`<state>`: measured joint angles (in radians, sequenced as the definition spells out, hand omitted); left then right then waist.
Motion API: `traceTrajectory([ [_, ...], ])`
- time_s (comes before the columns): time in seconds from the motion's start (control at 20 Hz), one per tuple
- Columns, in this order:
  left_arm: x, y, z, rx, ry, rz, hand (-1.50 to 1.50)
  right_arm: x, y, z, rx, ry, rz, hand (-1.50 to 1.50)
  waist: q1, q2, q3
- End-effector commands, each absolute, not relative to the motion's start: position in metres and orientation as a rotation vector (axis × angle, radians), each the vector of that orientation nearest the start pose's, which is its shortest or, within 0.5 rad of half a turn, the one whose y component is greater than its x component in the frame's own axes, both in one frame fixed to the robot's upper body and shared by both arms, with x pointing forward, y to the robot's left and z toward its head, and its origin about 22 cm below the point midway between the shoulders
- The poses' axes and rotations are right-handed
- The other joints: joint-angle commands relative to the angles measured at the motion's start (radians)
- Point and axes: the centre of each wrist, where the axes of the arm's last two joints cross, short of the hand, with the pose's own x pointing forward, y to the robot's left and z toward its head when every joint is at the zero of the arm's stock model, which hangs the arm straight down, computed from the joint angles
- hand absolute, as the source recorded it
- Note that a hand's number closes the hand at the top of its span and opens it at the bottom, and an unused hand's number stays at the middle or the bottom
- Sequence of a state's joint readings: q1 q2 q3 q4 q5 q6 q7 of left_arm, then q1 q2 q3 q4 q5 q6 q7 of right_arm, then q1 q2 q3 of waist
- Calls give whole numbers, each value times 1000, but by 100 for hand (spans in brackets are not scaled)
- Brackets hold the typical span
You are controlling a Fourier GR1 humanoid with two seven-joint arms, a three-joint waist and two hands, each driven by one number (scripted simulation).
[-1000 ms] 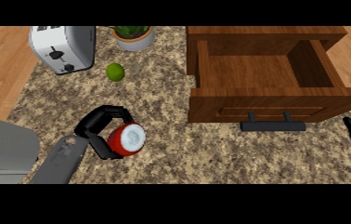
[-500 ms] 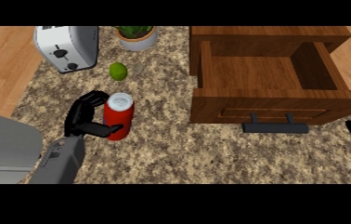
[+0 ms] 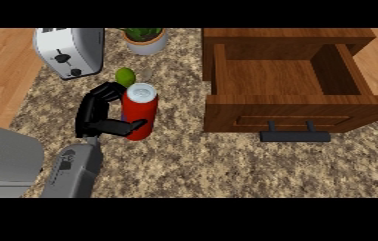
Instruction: Pick up the can, place it into the drawer and close the drawer
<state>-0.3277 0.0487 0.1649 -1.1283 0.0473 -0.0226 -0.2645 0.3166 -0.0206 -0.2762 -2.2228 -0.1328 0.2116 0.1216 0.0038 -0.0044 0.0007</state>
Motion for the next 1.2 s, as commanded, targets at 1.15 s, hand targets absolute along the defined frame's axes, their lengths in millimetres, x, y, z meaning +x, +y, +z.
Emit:
traceTrajectory([
  [1.15, 372, 46, 205, -48, -1816, -161, 150, 129, -304, 109, -184, -1840, -36, -150, -27, 4, 0],
])
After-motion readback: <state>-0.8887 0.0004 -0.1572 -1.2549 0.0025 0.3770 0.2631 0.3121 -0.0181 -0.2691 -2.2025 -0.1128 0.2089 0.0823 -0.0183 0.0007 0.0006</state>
